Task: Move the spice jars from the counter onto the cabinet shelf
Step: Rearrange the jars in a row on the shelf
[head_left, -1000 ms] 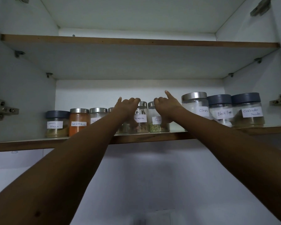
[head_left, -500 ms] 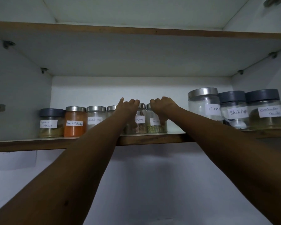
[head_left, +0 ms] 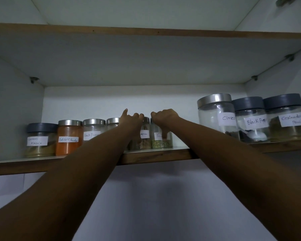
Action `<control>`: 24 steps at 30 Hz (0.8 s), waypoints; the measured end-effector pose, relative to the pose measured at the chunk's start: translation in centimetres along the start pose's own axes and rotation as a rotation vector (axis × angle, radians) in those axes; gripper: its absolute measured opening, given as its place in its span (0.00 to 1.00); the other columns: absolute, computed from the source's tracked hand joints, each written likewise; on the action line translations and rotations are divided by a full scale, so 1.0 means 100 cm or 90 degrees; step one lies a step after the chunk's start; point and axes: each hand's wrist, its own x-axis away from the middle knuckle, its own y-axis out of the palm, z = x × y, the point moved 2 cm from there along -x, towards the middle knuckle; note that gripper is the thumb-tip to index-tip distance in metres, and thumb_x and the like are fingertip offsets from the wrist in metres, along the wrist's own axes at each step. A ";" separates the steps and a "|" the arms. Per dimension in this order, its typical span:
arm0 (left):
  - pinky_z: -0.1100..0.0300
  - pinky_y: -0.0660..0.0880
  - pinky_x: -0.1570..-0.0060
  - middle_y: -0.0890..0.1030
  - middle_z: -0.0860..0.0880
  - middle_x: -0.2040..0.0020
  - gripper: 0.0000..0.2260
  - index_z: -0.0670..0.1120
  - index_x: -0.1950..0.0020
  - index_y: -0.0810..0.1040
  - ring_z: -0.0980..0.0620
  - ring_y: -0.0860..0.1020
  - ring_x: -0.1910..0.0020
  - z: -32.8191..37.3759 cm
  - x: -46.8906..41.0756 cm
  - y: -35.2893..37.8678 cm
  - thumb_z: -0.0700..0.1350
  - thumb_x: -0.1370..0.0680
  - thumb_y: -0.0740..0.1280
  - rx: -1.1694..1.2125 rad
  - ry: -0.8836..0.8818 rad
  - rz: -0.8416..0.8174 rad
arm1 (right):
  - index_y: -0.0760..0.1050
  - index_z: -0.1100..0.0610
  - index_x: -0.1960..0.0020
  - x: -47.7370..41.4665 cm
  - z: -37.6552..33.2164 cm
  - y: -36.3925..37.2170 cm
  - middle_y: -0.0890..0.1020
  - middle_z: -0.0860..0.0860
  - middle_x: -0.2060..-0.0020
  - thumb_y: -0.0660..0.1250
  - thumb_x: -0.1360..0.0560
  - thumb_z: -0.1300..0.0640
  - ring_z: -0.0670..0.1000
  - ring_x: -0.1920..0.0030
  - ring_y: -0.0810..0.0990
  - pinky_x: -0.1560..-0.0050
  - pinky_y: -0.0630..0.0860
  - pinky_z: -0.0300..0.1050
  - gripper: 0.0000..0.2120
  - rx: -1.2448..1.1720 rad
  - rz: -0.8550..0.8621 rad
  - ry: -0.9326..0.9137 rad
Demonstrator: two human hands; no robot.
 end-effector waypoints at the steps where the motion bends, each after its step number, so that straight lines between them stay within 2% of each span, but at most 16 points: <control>1: 0.44 0.47 0.28 0.68 0.44 0.30 0.44 0.42 0.27 0.55 0.45 0.70 0.33 0.000 -0.001 0.000 0.61 0.32 0.72 -0.008 0.003 -0.002 | 0.62 0.61 0.36 -0.001 0.001 0.001 0.76 0.55 0.44 0.76 0.34 0.53 0.55 0.45 0.77 0.52 0.71 0.46 0.34 -0.001 0.002 0.000; 9: 0.40 0.45 0.29 0.67 0.44 0.29 0.44 0.42 0.27 0.54 0.45 0.71 0.34 0.000 -0.001 0.003 0.63 0.32 0.70 -0.019 -0.004 -0.013 | 0.61 0.61 0.36 0.000 0.001 0.004 0.76 0.55 0.45 0.77 0.35 0.53 0.56 0.45 0.77 0.53 0.69 0.46 0.36 -0.024 0.016 0.010; 11: 0.39 0.45 0.29 0.65 0.44 0.28 0.45 0.42 0.26 0.53 0.45 0.72 0.34 0.000 0.000 0.004 0.63 0.32 0.71 -0.011 -0.008 -0.012 | 0.61 0.61 0.36 0.002 0.001 0.005 0.77 0.56 0.44 0.76 0.35 0.55 0.56 0.44 0.76 0.48 0.68 0.47 0.35 -0.058 0.027 0.018; 13: 0.39 0.45 0.29 0.63 0.44 0.27 0.45 0.41 0.26 0.54 0.44 0.71 0.34 0.001 0.002 0.003 0.62 0.32 0.70 -0.016 -0.011 0.003 | 0.61 0.62 0.36 0.004 0.002 0.007 0.77 0.57 0.44 0.75 0.34 0.57 0.57 0.42 0.75 0.38 0.66 0.50 0.34 -0.089 0.030 0.025; 15: 0.39 0.44 0.29 0.58 0.41 0.25 0.46 0.40 0.26 0.52 0.42 0.66 0.30 0.002 0.005 0.002 0.64 0.31 0.69 -0.040 -0.014 0.013 | 0.60 0.64 0.35 0.004 0.002 0.010 0.76 0.58 0.42 0.76 0.35 0.57 0.58 0.40 0.74 0.31 0.59 0.52 0.37 -0.099 0.033 0.035; 17: 0.39 0.41 0.29 0.48 0.38 0.23 0.51 0.39 0.24 0.44 0.38 0.54 0.25 0.004 0.010 0.000 0.68 0.31 0.66 -0.069 -0.023 0.000 | 0.57 0.65 0.32 0.004 0.002 0.011 0.74 0.60 0.39 0.78 0.36 0.55 0.59 0.36 0.72 0.29 0.55 0.54 0.43 -0.079 0.028 0.039; 19: 0.37 0.38 0.30 0.41 0.38 0.23 0.53 0.41 0.24 0.38 0.36 0.45 0.25 0.004 0.017 -0.011 0.72 0.32 0.60 -0.044 -0.044 0.000 | 0.49 0.66 0.28 0.007 0.001 0.013 0.66 0.64 0.32 0.77 0.36 0.49 0.62 0.31 0.66 0.28 0.52 0.57 0.51 -0.028 0.001 0.046; 21: 0.37 0.38 0.29 0.40 0.38 0.24 0.48 0.42 0.24 0.39 0.37 0.41 0.25 0.005 0.030 -0.033 0.72 0.29 0.54 0.031 -0.087 0.042 | 0.41 0.63 0.26 0.008 0.002 0.013 0.54 0.66 0.27 0.73 0.35 0.41 0.65 0.28 0.57 0.28 0.51 0.60 0.56 0.001 -0.003 0.064; 22: 0.38 0.38 0.29 0.42 0.38 0.23 0.43 0.43 0.23 0.41 0.38 0.41 0.25 0.008 0.039 -0.046 0.70 0.26 0.53 0.065 -0.105 0.073 | 0.39 0.62 0.25 0.007 0.003 0.013 0.52 0.65 0.26 0.71 0.33 0.39 0.66 0.28 0.56 0.29 0.52 0.59 0.55 -0.014 0.016 0.081; 24: 0.41 0.38 0.28 0.52 0.40 0.23 0.34 0.44 0.23 0.49 0.41 0.46 0.24 0.022 0.063 -0.066 0.63 0.22 0.52 0.143 -0.116 0.120 | 0.43 0.61 0.25 0.006 0.002 0.008 0.58 0.64 0.28 0.65 0.27 0.43 0.64 0.31 0.63 0.33 0.61 0.56 0.44 -0.074 0.096 0.106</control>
